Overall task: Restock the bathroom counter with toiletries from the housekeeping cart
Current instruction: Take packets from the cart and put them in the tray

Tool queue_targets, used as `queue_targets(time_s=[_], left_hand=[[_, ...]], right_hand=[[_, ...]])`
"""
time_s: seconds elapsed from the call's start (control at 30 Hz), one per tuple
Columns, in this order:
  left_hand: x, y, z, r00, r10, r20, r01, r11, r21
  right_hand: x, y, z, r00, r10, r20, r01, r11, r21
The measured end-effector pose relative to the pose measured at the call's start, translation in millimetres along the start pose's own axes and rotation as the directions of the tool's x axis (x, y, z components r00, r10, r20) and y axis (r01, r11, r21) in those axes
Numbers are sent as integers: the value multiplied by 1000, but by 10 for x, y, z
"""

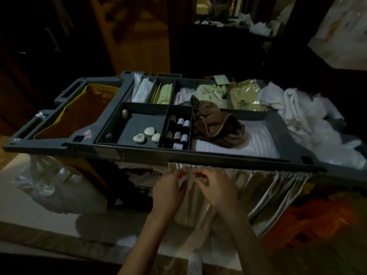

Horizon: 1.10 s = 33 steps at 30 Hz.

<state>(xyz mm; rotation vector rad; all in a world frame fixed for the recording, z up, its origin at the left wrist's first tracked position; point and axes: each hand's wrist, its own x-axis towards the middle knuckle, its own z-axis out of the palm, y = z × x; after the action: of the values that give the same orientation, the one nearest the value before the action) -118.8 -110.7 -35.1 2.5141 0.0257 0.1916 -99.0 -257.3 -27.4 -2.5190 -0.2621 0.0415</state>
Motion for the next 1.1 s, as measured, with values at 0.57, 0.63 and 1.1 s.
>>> queue_targets(time_s=[0.57, 0.63, 1.1], left_hand=[[1032, -330, -50, 987, -98, -126, 97, 995, -15], [1242, -396, -61, 991, -69, -114, 67, 998, -22], [2747, -997, -14, 996, 84, 38, -74, 974, -213]], right_hand=[[1199, 19, 190, 993, -119, -26, 120, 992, 43], [1364, -26, 234, 994, -104, -42, 106, 993, 41], [2481, -91, 679, 968, 41, -248, -93, 975, -201]])
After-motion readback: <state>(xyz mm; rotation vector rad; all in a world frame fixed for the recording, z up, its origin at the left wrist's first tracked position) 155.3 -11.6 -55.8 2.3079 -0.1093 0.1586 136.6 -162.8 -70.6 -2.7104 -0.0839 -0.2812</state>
